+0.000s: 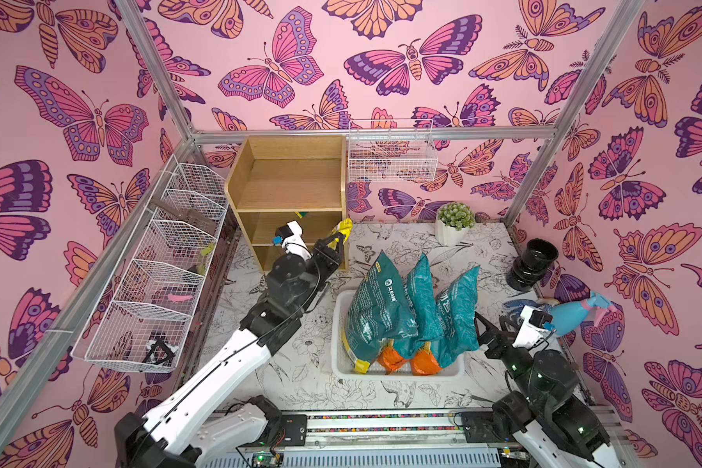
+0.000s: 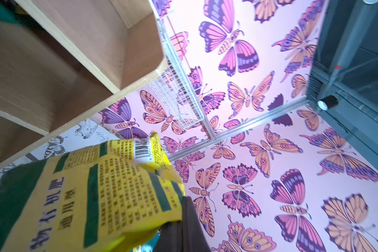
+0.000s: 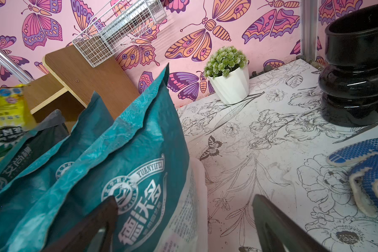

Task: Take down the fertilizer bag from the shelf
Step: Place the fertilizer bag in the storage box.

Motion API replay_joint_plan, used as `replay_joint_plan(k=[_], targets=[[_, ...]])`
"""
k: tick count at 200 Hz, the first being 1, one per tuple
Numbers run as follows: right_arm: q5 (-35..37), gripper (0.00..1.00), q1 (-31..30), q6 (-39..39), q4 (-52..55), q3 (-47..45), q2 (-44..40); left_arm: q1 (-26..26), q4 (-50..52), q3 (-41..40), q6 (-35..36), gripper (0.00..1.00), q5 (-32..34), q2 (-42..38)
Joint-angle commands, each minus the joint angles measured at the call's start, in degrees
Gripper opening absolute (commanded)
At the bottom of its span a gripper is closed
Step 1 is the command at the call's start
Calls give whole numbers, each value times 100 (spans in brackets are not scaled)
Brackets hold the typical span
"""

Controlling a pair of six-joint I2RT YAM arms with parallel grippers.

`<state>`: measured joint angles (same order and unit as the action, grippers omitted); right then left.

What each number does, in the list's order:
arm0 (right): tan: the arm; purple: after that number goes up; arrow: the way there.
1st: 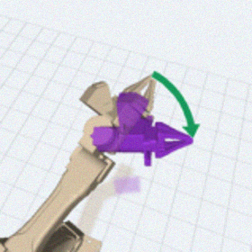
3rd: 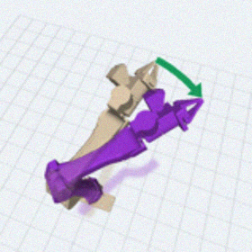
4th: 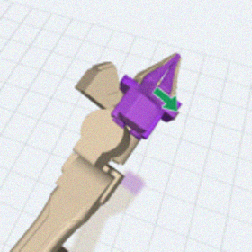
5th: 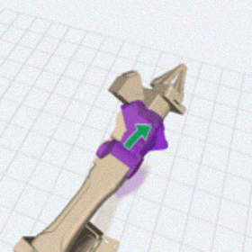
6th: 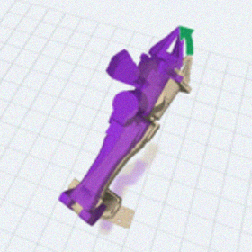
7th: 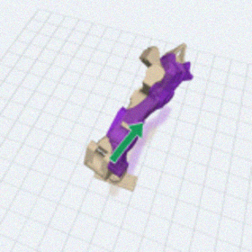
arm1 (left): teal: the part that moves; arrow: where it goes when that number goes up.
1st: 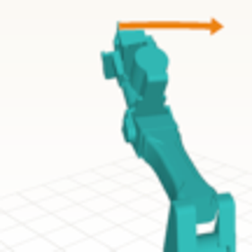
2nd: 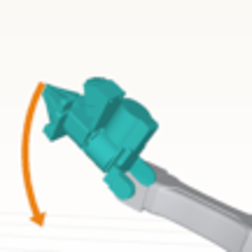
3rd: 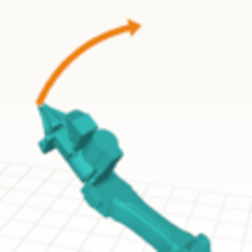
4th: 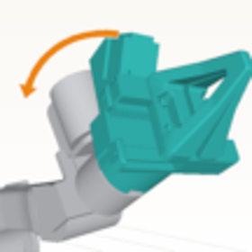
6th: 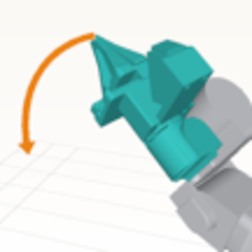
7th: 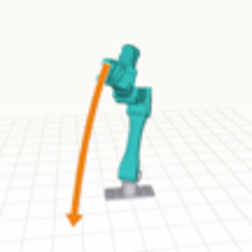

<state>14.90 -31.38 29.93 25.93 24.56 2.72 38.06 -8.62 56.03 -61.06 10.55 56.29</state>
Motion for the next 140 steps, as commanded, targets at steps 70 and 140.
replay_joint_plan(k=[70,140], targets=[[-6,99,-35,-102,-38,-3,49,2735,-113,-392,1154,0,621,-552],[13,99,-36,-93,-15,-12,36,4469,-362,-312,1688,0,1196,-250]])
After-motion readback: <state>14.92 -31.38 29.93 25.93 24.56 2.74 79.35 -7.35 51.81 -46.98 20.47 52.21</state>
